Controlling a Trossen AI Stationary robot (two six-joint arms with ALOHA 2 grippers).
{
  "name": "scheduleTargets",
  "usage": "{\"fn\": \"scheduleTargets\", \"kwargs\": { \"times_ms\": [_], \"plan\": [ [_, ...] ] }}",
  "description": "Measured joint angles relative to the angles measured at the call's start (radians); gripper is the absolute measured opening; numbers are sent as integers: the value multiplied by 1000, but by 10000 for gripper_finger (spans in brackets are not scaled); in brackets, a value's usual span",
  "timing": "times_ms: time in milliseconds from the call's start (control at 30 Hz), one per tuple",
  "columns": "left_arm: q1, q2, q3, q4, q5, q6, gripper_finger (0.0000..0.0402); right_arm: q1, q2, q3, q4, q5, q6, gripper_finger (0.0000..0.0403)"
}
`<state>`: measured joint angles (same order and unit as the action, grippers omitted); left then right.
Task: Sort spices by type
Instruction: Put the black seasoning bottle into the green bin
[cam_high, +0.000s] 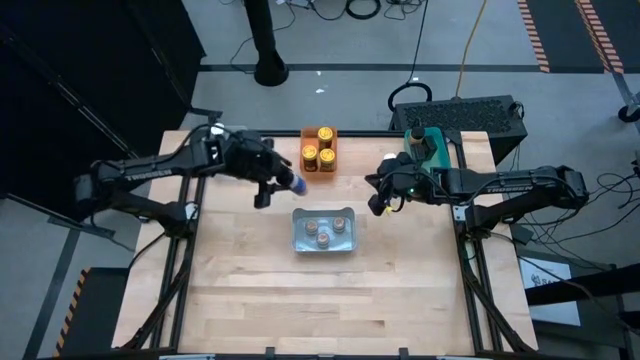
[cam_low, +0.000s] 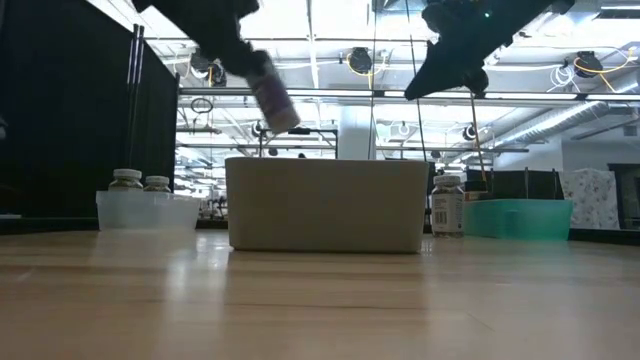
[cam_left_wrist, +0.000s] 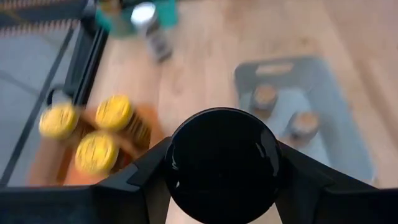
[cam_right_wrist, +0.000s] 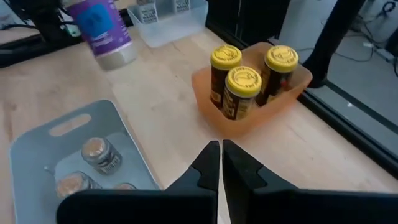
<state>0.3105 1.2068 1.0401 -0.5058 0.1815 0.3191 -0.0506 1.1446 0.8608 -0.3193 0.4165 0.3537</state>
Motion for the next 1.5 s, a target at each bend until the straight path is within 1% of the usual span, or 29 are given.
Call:
{"fn": "scheduleTargets", "kwargs": {
  "times_ms": [67, 133, 233, 300, 433, 533, 600, 700, 800, 867, 967, 1033, 1100, 1167, 1367, 1500],
  "plan": [
    [-43, 1, 0, 45, -9, -25, 215, 9, 0, 0, 9, -1, -7, 0],
    [-84, 8, 0, 92, -22, -51, 215, 27, 0, 11, -17, -1, -8, 0],
    [-139, 24, 0, 153, -49, -74, 215, 73, 0, 40, -32, 1, -13, 0],
    [-176, 42, 0, 203, -55, -74, 215, 113, 0, 61, -39, 0, -36, 0],
    [-241, 95, 2, 280, -56, -48, 215, 185, 1, 127, -119, 0, -51, 0],
    [-271, 127, 2, 340, -66, -28, 215, 224, 0, 177, -197, -3, -37, 0],
    [-285, 147, 2, 397, -80, -22, 215, 254, 0, 200, -219, -2, -32, 0],
    [-299, 172, 2, 442, -124, -24, 215, 300, 0, 208, -223, 6, -98, 0],
    [-309, 193, 2, 485, -152, -44, 215, 336, 6, 208, -225, 57, -182, 0],
    [-316, 213, 2, 502, -160, -59, 215, 347, 16, 208, -226, 105, -189, 0],
    [-328, 243, 2, 510, -161, -77, 215, 359, 33, 208, -227, 136, -166, 12],
    [-335, 262, 2, 538, -166, -77, 215, 361, 37, 208, -228, 130, -155, 30],
    [-340, 273, 2, 562, -172, -76, 215, 363, 45, 208, -222, 101, -140, 55],
    [-340, 279, 2, 597, -175, -69, 215, 364, 48, 208, -228, 84, -113, 88],
    [-346, 279, 2, 634, -175, -52, 215, 367, 78, 208, -222, 24, -28, 201],
    [-360, 279, 1, 654, -173, -51, 215, 367, 117, 208, -148, 21, -38, 262]
  ]
}}
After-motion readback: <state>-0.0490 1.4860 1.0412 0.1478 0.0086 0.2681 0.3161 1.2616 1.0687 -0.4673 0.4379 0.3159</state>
